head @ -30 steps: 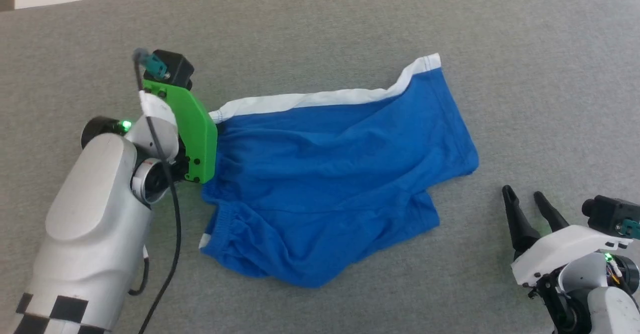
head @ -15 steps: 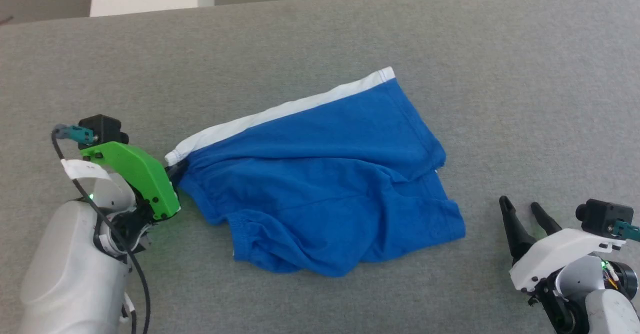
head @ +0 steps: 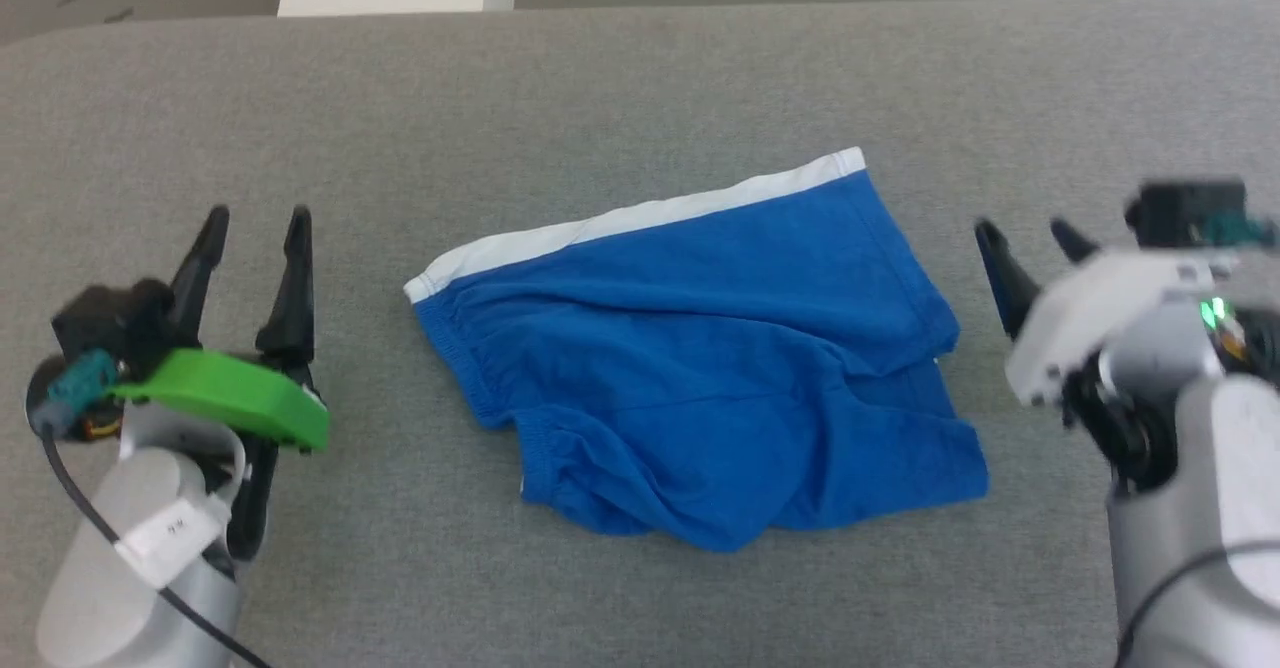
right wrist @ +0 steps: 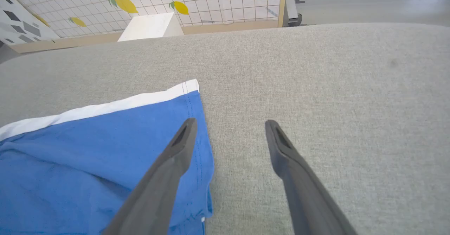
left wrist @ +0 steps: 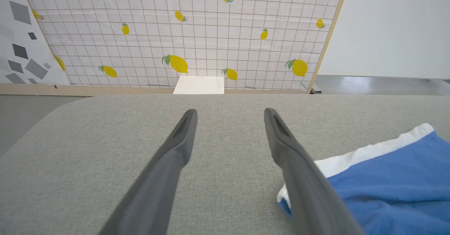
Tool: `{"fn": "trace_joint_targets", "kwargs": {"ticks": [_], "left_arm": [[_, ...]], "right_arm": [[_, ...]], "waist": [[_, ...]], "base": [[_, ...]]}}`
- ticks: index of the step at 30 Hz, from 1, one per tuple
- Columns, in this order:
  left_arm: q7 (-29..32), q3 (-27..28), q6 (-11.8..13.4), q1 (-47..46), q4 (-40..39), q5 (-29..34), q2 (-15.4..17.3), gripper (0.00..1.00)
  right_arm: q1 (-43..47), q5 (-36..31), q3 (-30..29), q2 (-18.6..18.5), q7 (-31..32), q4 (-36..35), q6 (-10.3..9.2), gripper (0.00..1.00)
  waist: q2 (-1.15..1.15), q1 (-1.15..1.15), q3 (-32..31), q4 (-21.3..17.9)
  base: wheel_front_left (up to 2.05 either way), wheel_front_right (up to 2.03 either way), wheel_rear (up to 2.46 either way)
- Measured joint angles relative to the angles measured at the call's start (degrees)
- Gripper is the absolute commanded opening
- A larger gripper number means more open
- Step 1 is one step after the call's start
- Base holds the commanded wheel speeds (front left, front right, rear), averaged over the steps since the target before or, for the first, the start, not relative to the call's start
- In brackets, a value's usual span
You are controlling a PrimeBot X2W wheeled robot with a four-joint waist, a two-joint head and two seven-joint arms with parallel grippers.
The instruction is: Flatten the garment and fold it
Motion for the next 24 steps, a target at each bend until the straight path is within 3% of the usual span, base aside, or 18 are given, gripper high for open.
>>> {"fn": "trace_joint_targets", "kwargs": {"ticks": [5,10,17,24], "left_arm": [[-1.8,0.8,0.0,1.2,-0.7,0.2,-1.5,1.0],[-2.0,1.7,-0.4,0.9,-1.2,0.2,-2.1,1.0],[-2.2,2.7,-1.3,-0.6,-2.7,0.5,-3.3,1.0],[-2.3,2.7,-2.0,-1.0,-2.8,0.6,-3.8,1.0]], "right_arm": [[-11.4,-10.7,5.0,0.0,10.6,4.2,0.01,1.0],[-20.2,-16.0,9.9,0.2,18.7,9.9,0.01,1.0],[-25.8,-21.7,9.3,0.2,24.6,15.6,0.0,1.0],[-27.4,-23.3,8.2,0.1,26.8,16.7,0.0,1.0]], "waist": [[0.0,0.0,1.9,2.1],[0.0,0.0,4.8,4.4],[0.0,0.0,9.2,7.1],[0.0,0.0,12.8,8.8]], "base": [[0.0,0.0,0.0],[0.0,0.0,0.0],[0.0,0.0,0.0],[0.0,0.0,0.0]]}}
